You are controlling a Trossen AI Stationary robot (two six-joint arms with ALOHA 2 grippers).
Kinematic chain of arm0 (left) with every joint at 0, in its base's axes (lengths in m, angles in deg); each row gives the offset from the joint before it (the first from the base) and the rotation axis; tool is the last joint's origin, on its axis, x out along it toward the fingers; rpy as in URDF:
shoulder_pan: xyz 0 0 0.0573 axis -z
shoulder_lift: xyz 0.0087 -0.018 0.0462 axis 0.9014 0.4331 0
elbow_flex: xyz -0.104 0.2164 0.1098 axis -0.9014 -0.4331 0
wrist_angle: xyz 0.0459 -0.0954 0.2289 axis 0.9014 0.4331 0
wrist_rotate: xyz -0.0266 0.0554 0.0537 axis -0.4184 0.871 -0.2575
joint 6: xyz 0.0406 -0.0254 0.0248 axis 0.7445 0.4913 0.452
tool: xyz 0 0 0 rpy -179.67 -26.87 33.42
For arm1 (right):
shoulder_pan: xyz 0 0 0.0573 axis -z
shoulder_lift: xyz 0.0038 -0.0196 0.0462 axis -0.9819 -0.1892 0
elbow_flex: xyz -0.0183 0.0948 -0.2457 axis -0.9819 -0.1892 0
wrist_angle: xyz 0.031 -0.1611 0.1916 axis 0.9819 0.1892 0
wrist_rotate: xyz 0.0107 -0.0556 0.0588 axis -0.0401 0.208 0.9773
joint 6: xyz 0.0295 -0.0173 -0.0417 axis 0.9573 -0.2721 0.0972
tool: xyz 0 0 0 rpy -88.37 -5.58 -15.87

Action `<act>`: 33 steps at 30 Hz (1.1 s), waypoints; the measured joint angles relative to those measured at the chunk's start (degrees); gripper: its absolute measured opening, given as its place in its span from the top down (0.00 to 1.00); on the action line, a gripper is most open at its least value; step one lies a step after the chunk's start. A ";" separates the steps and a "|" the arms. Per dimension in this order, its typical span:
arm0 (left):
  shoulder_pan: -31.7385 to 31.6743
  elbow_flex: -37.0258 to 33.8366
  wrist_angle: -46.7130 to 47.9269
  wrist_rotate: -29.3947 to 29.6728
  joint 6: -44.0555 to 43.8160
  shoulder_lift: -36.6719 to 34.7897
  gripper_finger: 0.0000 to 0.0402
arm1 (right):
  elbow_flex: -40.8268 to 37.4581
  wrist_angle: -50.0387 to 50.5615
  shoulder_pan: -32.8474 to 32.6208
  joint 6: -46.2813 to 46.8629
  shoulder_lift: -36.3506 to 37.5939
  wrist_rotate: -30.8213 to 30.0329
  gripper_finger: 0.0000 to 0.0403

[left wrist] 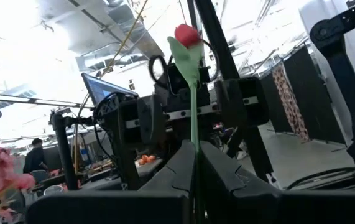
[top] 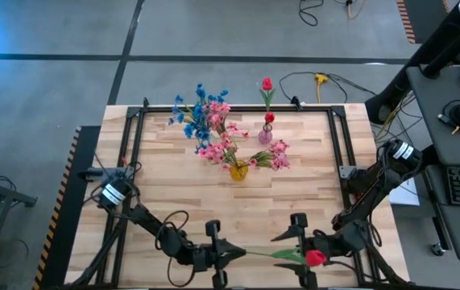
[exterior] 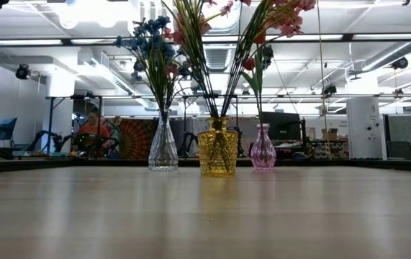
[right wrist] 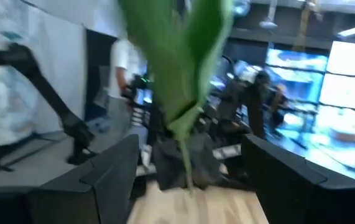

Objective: Sort flowers into vase by color
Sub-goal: Put the red tulip into violet vase

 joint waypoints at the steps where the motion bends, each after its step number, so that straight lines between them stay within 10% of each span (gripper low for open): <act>1: -0.04 0.32 0.03 0.05 0.00 0.24 1.00 | 0.00 -0.78 0.29 -0.08 -0.28 1.71 0.32; 19: -1.18 1.79 1.36 0.98 -1.72 1.33 1.00 | 0.00 -3.20 3.10 0.34 -0.59 6.59 0.54; 33: -1.10 1.91 1.42 5.05 -4.47 1.33 0.92 | 0.00 -3.22 3.14 0.31 -0.20 6.40 0.96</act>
